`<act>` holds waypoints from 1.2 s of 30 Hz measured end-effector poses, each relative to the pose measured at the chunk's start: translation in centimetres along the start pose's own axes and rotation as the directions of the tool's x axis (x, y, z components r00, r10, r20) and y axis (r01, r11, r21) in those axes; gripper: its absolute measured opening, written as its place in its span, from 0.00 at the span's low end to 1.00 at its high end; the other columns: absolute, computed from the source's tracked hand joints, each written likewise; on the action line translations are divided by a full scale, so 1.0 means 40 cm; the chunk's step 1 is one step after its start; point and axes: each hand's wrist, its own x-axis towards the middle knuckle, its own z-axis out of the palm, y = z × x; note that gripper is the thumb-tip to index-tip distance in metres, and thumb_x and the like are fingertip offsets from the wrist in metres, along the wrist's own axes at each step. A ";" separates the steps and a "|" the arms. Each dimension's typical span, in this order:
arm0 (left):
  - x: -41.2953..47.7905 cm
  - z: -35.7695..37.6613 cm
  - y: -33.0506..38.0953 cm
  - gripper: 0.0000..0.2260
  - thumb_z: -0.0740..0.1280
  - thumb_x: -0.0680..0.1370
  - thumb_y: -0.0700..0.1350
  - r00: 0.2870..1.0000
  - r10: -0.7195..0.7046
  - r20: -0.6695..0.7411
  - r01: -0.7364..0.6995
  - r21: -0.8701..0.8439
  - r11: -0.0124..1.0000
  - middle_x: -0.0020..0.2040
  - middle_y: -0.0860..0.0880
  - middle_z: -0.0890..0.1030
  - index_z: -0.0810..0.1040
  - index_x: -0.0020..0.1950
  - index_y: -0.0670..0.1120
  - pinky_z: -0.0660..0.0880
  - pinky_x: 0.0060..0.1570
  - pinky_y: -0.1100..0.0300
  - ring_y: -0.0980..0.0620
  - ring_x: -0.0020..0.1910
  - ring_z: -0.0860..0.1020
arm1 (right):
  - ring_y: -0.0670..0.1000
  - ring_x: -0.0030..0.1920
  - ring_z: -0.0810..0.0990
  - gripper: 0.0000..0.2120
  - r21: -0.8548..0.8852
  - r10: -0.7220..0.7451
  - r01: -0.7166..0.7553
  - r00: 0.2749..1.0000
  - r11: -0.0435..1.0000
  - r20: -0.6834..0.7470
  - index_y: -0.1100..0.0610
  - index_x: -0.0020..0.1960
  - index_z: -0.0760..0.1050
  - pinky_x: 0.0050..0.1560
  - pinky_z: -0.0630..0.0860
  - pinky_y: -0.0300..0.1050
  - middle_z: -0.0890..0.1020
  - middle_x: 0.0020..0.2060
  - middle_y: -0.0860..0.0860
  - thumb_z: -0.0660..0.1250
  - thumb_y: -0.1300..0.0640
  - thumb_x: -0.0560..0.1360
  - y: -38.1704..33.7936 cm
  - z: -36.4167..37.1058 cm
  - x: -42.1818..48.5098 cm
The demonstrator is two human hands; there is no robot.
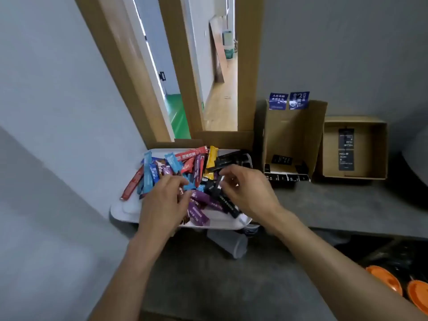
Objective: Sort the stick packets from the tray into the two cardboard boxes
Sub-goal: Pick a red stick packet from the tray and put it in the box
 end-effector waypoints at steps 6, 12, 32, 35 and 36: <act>0.127 -0.002 -0.091 0.10 0.69 0.81 0.50 0.994 -0.051 -0.095 0.059 0.089 0.994 0.59 0.49 0.80 0.81 0.61 0.50 0.76 0.53 0.51 0.47 0.58 0.76 | 0.53 0.44 0.84 0.19 0.027 0.192 -0.191 0.981 0.981 -0.015 0.50 0.55 0.81 0.43 0.82 0.52 0.86 0.43 0.49 0.63 0.36 0.80 -0.079 0.109 0.200; 0.264 0.029 -0.164 0.13 0.63 0.84 0.49 0.999 0.029 0.025 -0.033 0.181 0.983 0.65 0.48 0.82 0.81 0.65 0.50 0.63 0.72 0.42 0.45 0.73 0.69 | 0.49 0.44 0.83 0.16 0.143 0.404 -0.416 0.908 0.898 0.111 0.50 0.42 0.76 0.35 0.74 0.44 0.84 0.42 0.47 0.77 0.40 0.70 -0.092 0.186 0.268; 0.258 -0.033 -0.022 0.10 0.77 0.74 0.44 0.937 -0.186 0.295 0.348 -0.796 0.496 0.48 0.47 0.88 0.84 0.55 0.47 0.83 0.41 0.59 0.48 0.47 0.86 | 0.51 0.44 0.86 0.07 0.761 0.337 -0.314 0.932 0.568 0.132 0.53 0.54 0.84 0.44 0.84 0.45 0.87 0.49 0.52 0.69 0.62 0.80 -0.020 -0.017 0.038; 0.216 -0.037 0.033 0.18 0.77 0.69 0.41 0.879 -0.114 0.463 0.476 -0.836 0.272 0.54 0.40 0.86 0.83 0.59 0.44 0.85 0.46 0.55 0.44 0.53 0.86 | 0.49 0.46 0.84 0.10 0.926 0.534 -0.169 0.844 0.338 -0.041 0.54 0.59 0.80 0.44 0.81 0.41 0.85 0.51 0.54 0.72 0.58 0.78 0.015 -0.040 0.014; 0.199 -0.033 0.058 0.18 0.76 0.69 0.41 0.870 -0.099 0.483 0.492 -0.834 0.249 0.55 0.39 0.85 0.84 0.58 0.43 0.85 0.46 0.56 0.43 0.53 0.86 | 0.49 0.48 0.85 0.15 0.964 0.550 -0.128 0.835 0.234 -0.022 0.55 0.61 0.78 0.46 0.81 0.42 0.85 0.51 0.54 0.74 0.55 0.76 0.021 -0.046 0.007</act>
